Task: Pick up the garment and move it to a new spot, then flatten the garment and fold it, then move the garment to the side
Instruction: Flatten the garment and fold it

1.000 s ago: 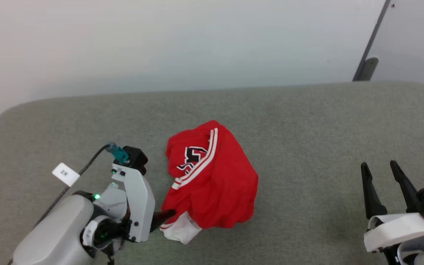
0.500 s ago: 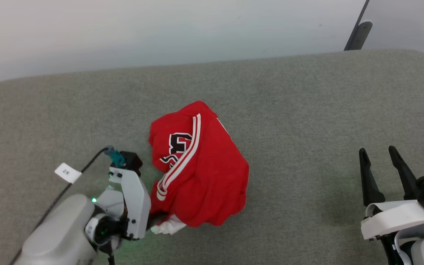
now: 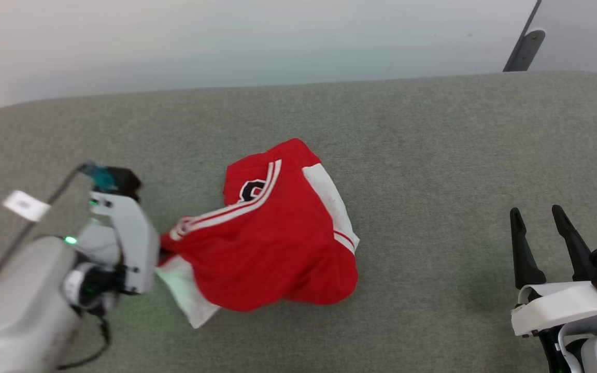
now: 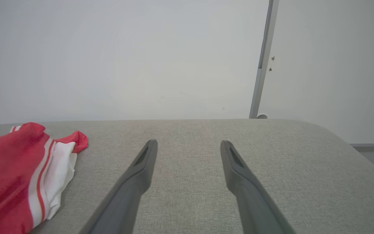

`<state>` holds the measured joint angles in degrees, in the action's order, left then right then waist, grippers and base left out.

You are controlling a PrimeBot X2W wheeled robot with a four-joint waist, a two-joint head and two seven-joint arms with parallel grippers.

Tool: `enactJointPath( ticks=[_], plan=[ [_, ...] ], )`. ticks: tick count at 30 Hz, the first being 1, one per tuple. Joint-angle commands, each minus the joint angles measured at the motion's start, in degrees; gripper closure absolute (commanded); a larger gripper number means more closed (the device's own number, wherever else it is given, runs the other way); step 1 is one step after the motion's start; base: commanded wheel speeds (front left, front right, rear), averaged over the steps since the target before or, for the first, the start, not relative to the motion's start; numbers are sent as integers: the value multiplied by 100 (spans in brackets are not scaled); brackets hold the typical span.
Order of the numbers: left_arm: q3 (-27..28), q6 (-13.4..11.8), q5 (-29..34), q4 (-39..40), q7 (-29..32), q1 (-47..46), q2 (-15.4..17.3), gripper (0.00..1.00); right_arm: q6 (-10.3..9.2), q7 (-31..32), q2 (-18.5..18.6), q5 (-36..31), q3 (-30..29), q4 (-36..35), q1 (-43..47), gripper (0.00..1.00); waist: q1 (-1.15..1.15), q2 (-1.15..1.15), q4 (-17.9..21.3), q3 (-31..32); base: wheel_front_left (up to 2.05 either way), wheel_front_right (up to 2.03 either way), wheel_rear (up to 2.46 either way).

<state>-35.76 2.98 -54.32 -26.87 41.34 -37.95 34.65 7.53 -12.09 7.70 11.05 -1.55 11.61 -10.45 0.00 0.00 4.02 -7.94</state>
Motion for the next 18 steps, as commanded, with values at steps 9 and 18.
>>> enactJointPath(
  ticks=[9, 18],
  plan=[
    [65, -277, 501, -6, -74, -138, 811, 100, -8, 40, -30, -24, 1, -37, -58, 0, 0, 0, -17, -37, 0, 0, 0],
    [-6, -300, 571, -769, -322, -68, 625, 93, -8, 28, -60, 11, 61, 30, -152, 0, 0, 0, 73, -102, 0, 0, 0]
  ],
)
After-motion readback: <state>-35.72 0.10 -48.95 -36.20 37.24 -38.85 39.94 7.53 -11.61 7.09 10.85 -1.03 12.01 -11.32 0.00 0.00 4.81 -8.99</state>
